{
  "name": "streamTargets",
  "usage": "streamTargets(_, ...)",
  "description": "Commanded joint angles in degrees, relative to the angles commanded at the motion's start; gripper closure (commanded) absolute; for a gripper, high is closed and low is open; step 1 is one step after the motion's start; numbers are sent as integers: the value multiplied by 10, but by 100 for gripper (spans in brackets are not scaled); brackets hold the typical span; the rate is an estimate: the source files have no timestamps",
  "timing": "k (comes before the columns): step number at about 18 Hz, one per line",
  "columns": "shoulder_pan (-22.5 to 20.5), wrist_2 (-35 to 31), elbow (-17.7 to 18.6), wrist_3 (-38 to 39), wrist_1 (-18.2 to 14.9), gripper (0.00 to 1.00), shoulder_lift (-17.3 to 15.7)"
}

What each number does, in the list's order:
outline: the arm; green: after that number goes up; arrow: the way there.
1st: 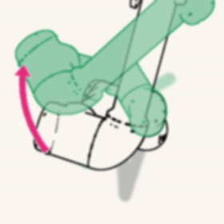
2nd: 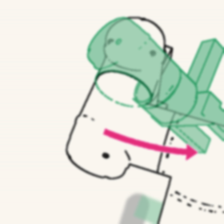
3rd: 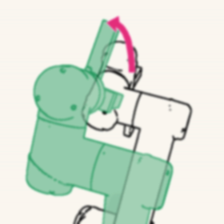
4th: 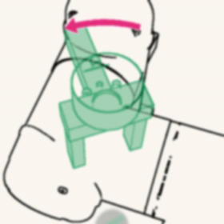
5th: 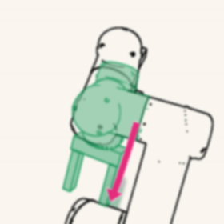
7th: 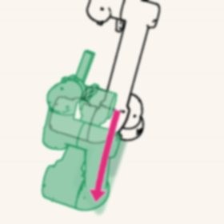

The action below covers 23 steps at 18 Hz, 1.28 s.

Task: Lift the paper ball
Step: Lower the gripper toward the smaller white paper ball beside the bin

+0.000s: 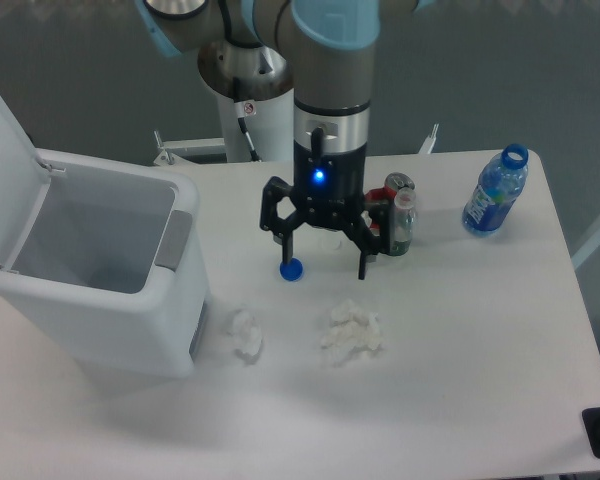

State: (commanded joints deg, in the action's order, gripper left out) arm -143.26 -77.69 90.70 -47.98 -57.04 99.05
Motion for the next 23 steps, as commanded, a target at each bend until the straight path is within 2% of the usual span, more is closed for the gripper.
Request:
streamTargets(3, 3, 1, -4, -10, 0, 0, 11)
streamTargets(6, 6, 1, 10, -15, 4, 0, 12)
streamTargets(16, 42, 1, 18, -15, 5, 0, 76)
streamTargets(23, 58, 2, 19, -31, 16, 0, 103)
